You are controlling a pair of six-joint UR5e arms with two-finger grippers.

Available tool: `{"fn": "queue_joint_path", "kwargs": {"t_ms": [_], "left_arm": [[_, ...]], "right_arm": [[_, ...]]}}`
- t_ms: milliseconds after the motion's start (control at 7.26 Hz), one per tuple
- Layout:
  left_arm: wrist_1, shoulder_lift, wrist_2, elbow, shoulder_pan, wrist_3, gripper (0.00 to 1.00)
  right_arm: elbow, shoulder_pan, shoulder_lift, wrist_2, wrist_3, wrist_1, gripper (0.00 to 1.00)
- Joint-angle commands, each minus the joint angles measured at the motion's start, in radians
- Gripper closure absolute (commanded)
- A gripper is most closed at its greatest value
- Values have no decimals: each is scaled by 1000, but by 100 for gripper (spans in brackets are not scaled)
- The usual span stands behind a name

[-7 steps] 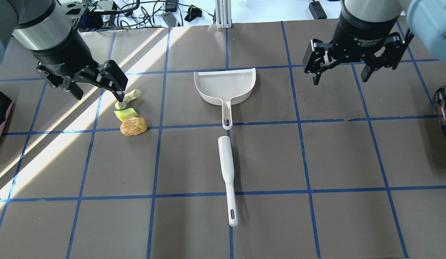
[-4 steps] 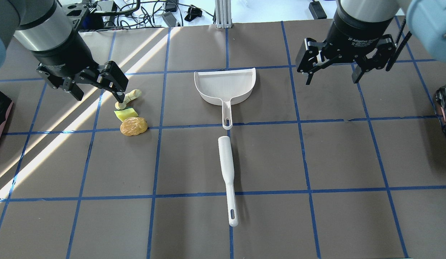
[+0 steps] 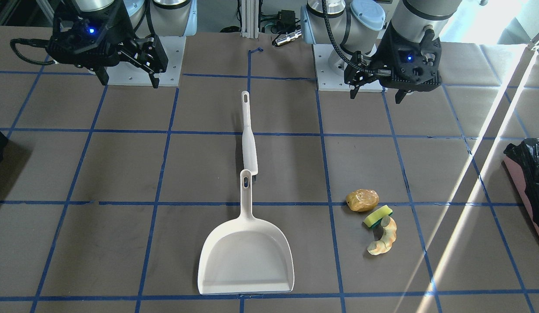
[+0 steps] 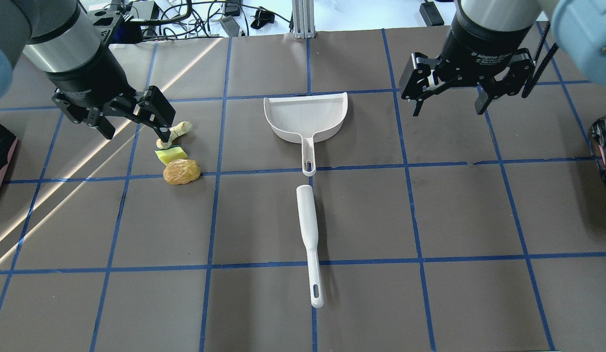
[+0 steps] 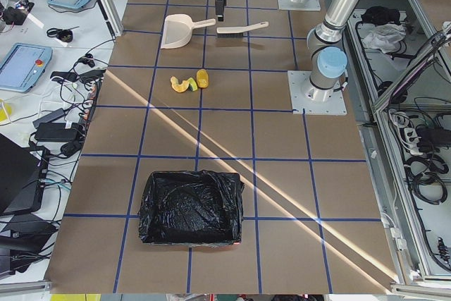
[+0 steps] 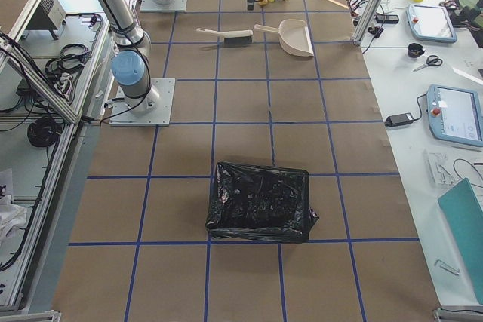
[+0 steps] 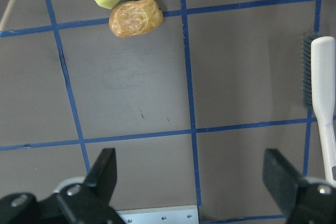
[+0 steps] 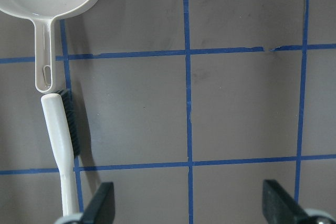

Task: Sweep and dump trash in nearest bin

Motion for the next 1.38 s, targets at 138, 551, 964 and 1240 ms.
{"fn": "queue_joint_path", "kwargs": {"t_ms": [138, 551, 964, 1240], "left_arm": [[22, -19, -7, -8, 2, -18, 0], [257, -184, -4, 15, 3, -48, 0], [293, -387, -16, 192, -15, -106, 0], [279, -490, -9, 317, -56, -130, 0]], "right_arm": [[8, 1, -1, 14, -16, 5, 0], [90, 11, -30, 71, -23, 2, 0], [210, 211, -19, 72, 110, -114, 0], [368, 326, -19, 75, 173, -270, 0]]}}
